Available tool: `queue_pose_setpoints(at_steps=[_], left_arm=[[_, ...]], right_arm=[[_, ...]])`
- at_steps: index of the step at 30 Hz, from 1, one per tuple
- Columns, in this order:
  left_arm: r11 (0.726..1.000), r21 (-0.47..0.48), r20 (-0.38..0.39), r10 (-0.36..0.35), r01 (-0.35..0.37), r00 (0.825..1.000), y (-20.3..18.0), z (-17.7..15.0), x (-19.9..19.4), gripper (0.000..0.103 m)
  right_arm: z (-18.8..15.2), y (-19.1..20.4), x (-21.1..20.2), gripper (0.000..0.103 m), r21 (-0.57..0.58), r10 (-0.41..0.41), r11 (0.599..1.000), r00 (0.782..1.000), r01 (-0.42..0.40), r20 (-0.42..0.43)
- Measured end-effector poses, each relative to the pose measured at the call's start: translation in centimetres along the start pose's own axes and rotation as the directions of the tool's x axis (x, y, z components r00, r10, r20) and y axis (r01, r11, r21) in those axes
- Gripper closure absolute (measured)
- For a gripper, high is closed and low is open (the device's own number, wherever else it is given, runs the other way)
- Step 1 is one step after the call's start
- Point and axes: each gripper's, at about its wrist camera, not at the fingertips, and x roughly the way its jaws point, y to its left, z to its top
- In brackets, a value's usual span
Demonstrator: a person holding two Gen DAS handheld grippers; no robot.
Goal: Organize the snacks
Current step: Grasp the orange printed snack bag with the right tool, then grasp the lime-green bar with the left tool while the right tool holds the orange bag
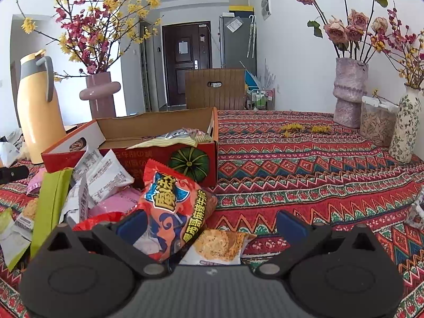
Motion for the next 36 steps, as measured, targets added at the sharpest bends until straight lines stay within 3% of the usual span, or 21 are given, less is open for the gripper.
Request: queue_pose_setpoints(at_steps=[9,14,19,23,26,36], left_arm=[[1.000,-0.007,-0.004,0.005,-0.005,1.000,0.1,0.0,0.0,0.000],[1.000,-0.007,-0.006,0.000,0.000,1.000,0.1,0.0,0.1,0.000],[1.000,-0.007,-0.006,0.001,-0.001,1.000,0.1,0.0,0.1,0.000],[1.000,-0.008,-0.007,0.002,-0.002,1.000,0.1,0.0,0.1,0.000],[1.000,-0.007,-0.009,0.003,-0.003,1.000,0.1,-0.1,0.1,0.000],[1.000,-0.007,-0.018,0.014,-0.014,1.000,0.0,-0.1,0.3,0.000]], right_arm=[[1.1,1.7,2.6,0.000,0.089,0.083,0.993,0.993,-0.075,-0.089],[0.7,2.6,3.7,0.017,0.091,0.116,0.990,0.987,-0.106,-0.114],[0.4,2.9,4.1,0.021,0.095,0.136,0.988,0.984,-0.126,-0.117],[0.0,2.9,4.6,0.035,0.113,0.172,0.981,0.974,-0.157,-0.145],[-0.1,2.9,4.3,0.047,0.124,0.169,0.980,0.977,-0.153,-0.132],[0.1,2.1,1.4,0.050,0.131,0.152,0.980,0.988,-0.147,-0.025]])
